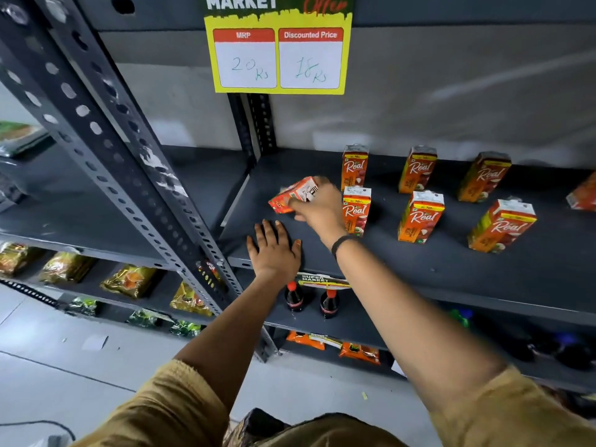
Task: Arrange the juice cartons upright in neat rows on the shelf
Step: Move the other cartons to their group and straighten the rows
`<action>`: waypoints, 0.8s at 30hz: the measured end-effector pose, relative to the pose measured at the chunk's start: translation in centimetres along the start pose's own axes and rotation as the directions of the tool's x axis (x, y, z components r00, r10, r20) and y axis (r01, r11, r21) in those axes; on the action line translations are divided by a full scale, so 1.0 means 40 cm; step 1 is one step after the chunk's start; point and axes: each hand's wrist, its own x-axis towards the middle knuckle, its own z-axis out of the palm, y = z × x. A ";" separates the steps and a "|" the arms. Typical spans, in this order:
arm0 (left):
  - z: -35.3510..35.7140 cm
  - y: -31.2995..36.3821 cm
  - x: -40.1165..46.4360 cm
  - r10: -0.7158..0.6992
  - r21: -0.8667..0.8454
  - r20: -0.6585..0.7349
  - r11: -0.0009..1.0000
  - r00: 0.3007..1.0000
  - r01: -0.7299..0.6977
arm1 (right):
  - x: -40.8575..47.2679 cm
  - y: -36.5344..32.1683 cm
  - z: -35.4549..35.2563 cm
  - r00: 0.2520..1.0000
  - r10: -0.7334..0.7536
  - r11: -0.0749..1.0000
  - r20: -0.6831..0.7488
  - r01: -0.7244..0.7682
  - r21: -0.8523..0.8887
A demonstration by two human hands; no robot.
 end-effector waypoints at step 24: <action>0.145 0.393 -0.243 0.423 0.018 -0.382 0.892 0.822 -0.451 | -0.399 0.264 -0.644 0.956 0.286 0.374 -0.060 -0.054 0.926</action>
